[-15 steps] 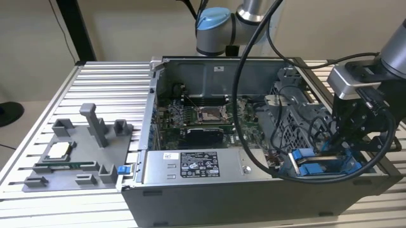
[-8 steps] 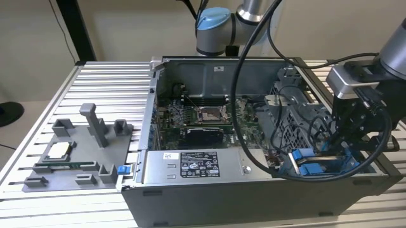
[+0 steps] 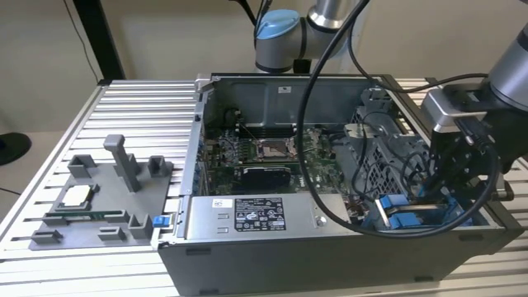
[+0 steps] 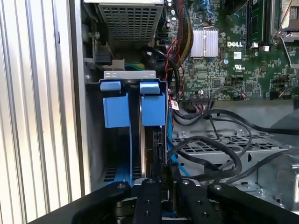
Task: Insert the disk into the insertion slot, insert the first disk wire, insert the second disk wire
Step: 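Insert the first disk wire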
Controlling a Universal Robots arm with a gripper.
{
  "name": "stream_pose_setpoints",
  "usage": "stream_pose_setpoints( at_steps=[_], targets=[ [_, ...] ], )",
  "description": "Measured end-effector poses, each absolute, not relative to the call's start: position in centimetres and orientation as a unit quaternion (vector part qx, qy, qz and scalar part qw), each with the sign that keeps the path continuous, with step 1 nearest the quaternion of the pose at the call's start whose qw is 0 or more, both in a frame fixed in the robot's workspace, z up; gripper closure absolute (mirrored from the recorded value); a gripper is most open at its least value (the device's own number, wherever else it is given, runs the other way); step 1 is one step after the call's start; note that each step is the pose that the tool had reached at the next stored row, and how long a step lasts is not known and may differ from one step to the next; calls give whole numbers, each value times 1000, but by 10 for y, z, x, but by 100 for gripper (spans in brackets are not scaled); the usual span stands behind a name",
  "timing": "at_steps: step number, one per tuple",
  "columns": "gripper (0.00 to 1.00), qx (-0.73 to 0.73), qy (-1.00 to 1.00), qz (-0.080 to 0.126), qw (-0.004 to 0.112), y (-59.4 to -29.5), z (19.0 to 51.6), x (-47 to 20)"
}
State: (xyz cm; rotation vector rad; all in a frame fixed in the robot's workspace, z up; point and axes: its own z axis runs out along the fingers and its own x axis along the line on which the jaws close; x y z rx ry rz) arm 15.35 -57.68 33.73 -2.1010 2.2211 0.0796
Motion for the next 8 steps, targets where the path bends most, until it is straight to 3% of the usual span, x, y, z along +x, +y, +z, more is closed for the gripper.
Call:
stream_pose_setpoints(
  at_steps=[8],
  targets=[
    [100,-684,728,27,41,-577,328,153]
  ],
)
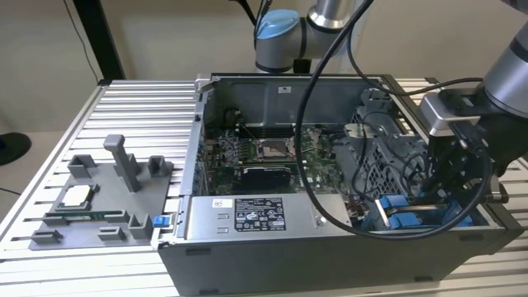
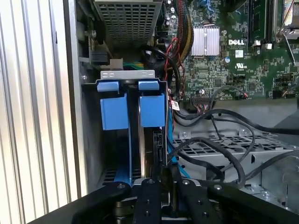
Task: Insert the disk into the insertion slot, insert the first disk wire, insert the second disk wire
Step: 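Insert the first disk wire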
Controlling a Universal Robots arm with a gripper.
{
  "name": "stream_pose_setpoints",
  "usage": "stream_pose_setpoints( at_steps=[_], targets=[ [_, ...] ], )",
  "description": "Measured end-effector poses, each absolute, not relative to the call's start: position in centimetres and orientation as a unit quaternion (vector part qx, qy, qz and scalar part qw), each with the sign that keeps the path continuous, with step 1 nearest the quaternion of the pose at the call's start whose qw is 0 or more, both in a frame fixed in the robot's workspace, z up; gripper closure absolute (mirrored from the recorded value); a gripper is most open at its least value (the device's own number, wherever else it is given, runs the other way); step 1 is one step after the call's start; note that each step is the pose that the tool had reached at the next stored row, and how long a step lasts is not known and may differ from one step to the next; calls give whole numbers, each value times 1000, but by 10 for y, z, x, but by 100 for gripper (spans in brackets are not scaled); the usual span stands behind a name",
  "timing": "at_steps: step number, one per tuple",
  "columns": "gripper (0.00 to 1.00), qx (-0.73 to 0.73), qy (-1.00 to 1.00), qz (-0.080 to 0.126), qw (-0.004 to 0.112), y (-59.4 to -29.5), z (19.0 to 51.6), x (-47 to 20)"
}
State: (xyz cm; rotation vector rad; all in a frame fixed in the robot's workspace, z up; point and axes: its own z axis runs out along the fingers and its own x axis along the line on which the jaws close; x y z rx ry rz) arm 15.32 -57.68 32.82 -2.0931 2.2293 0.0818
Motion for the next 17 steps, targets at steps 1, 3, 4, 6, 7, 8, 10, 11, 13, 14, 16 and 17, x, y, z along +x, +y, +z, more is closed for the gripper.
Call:
stream_pose_setpoints(
  at_steps=[1,3,4,6,7,8,10,11,13,14,16,17],
  targets=[
    [0,-684,728,27,41,-577,328,153],
    [0,-684,728,28,42,-577,334,153],
    [0,-684,728,27,42,-577,339,153],
    [0,-684,728,28,42,-577,348,153],
    [0,-684,728,28,42,-577,353,153],
    [0,-684,728,28,42,-577,357,153],
    [0,-684,728,28,42,-577,363,153],
    [0,-684,728,28,42,-577,365,153],
    [0,-684,728,28,42,-577,369,153],
    [0,-684,728,28,42,-577,370,153],
    [0,-684,728,28,42,-577,372,153],
    [0,-684,728,28,42,-577,373,153]
  ],
)
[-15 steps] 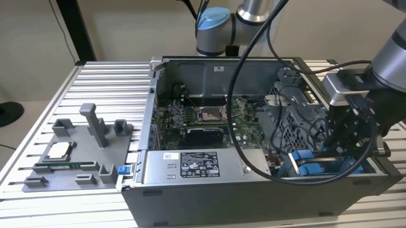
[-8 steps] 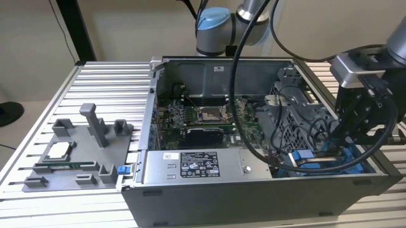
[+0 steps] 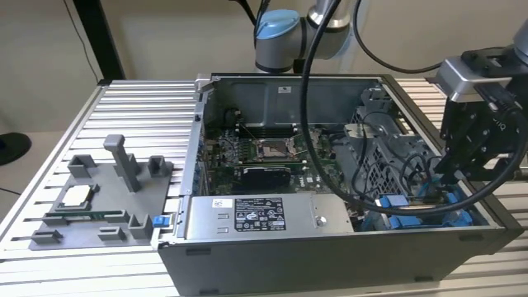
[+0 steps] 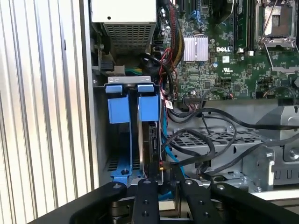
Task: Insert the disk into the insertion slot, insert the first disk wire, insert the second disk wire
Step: 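Insert the first disk wire, then insert the second disk wire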
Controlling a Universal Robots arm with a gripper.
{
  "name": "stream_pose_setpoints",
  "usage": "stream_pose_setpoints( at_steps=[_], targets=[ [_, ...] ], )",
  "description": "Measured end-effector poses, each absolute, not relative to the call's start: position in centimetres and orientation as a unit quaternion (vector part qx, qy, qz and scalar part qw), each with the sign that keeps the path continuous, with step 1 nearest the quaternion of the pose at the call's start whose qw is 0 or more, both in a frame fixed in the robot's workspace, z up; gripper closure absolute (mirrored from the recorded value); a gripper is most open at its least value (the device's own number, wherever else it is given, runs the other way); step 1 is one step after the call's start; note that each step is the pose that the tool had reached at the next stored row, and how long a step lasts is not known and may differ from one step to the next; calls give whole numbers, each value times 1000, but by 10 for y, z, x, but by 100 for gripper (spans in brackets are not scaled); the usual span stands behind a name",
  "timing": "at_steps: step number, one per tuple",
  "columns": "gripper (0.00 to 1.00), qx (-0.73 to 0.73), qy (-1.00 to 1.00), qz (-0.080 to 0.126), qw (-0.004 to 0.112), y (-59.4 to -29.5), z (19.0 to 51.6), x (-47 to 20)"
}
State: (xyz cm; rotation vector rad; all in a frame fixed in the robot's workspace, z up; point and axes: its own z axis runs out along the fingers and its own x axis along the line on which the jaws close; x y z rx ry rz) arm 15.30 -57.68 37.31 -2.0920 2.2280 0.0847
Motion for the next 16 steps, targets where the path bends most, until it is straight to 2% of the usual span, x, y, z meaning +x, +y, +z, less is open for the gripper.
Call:
stream_pose_setpoints(
  at_steps=[16],
  targets=[
    [0,-684,728,30,40,-577,373,170]
  ],
)
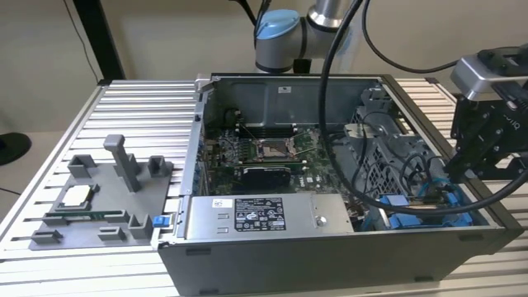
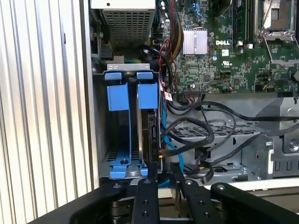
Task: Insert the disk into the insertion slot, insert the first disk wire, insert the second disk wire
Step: 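Insert the second disk wire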
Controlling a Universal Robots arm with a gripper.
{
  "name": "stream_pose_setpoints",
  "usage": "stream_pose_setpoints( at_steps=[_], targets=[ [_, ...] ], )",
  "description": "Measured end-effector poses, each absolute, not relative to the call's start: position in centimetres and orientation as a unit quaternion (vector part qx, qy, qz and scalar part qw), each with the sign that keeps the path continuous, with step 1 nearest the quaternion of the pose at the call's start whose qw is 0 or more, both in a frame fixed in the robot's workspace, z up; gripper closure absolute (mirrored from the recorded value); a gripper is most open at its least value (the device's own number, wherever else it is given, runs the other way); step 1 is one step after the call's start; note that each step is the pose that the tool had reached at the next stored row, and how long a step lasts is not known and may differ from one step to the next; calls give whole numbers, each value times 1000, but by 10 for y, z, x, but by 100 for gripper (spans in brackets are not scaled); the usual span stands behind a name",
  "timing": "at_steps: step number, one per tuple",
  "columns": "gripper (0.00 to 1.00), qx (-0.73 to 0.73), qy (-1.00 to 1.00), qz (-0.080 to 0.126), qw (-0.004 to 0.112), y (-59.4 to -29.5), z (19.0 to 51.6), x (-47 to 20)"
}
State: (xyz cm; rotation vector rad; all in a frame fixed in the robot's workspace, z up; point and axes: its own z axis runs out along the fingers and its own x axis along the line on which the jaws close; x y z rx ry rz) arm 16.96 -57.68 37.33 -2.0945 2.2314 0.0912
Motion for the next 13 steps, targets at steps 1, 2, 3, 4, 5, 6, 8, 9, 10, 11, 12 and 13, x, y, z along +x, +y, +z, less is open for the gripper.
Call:
stream_pose_setpoints(
  at_steps=[1,2,3,4,5,6,8,9,10,11,12,13],
  targets=[
    [0,-684,728,30,39,-577,373,172],
    [0,-684,728,30,39,-577,373,173],
    [0,-683,728,31,39,-577,373,175],
    [0,-683,728,31,38,-577,373,176],
    [0,-683,728,31,38,-577,373,178],
    [0,-683,728,32,38,-577,373,179],
    [0,-683,728,32,38,-577,373,180],
    [0,-683,728,32,38,-577,373,180],
    [0,-683,728,32,38,-577,373,180],
    [0,-683,728,32,38,-577,373,180],
    [0,-683,728,32,38,-577,373,180],
    [0,-683,728,32,38,-576,373,180]
  ],
)
